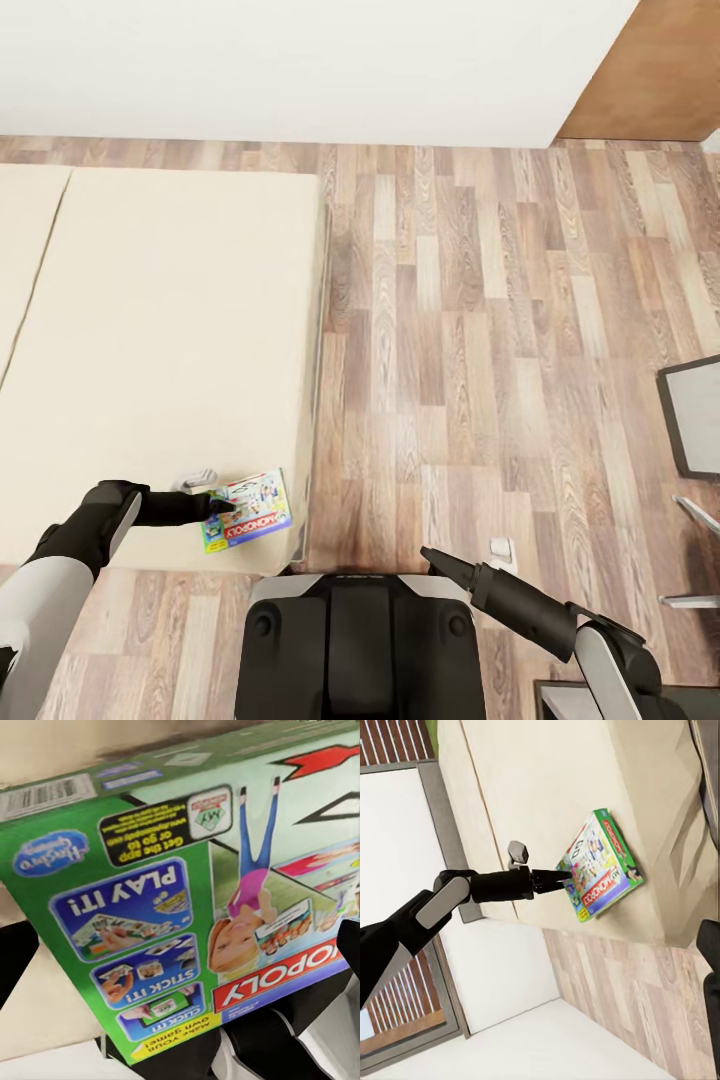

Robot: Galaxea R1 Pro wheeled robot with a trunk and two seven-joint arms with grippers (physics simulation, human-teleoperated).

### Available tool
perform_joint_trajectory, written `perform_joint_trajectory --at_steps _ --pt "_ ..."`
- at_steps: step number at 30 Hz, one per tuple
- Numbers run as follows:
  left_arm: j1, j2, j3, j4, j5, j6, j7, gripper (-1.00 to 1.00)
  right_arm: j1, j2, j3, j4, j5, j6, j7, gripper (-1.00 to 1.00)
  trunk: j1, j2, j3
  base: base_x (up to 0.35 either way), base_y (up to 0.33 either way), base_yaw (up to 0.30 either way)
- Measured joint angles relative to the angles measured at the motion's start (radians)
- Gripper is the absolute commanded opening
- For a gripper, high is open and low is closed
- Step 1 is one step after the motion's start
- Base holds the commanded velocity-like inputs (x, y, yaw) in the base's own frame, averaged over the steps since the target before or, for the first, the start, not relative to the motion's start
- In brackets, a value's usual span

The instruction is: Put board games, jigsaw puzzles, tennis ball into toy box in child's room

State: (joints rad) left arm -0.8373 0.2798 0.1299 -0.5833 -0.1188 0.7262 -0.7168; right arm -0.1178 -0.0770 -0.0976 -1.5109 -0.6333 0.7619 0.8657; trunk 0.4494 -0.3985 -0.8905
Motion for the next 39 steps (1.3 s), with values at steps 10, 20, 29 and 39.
perform_joint_trajectory --at_steps 10,20,29,39 --pt "0.0 0.0 -0.001 -0.001 0.0 0.0 -0.001 1.0 0.0 0.0 0.0 0.0 -0.001 -0.001 0.001 1.0 0.0 0.0 0.0 0.0 -0.147 0.0" --pt "0.0 0.0 0.0 -0.003 -0.001 -0.001 -0.003 1.0 0.0 0.0 0.0 0.0 -0.001 -0.001 0.003 1.0 0.0 0.0 0.0 0.0 -0.068 0.0" --pt "0.0 0.0 0.001 -0.004 0.0 0.0 -0.009 1.0 0.0 0.0 0.0 0.001 -0.001 -0.001 0.004 1.0 0.0 0.0 0.0 0.0 -0.094 0.0" --pt "0.011 0.012 0.015 0.002 0.0 -0.01 -0.021 1.0 0.0 0.007 0.0 0.013 0.002 -0.012 0.0 1.0 0.0 0.0 0.0 0.0 -0.045 0.0"
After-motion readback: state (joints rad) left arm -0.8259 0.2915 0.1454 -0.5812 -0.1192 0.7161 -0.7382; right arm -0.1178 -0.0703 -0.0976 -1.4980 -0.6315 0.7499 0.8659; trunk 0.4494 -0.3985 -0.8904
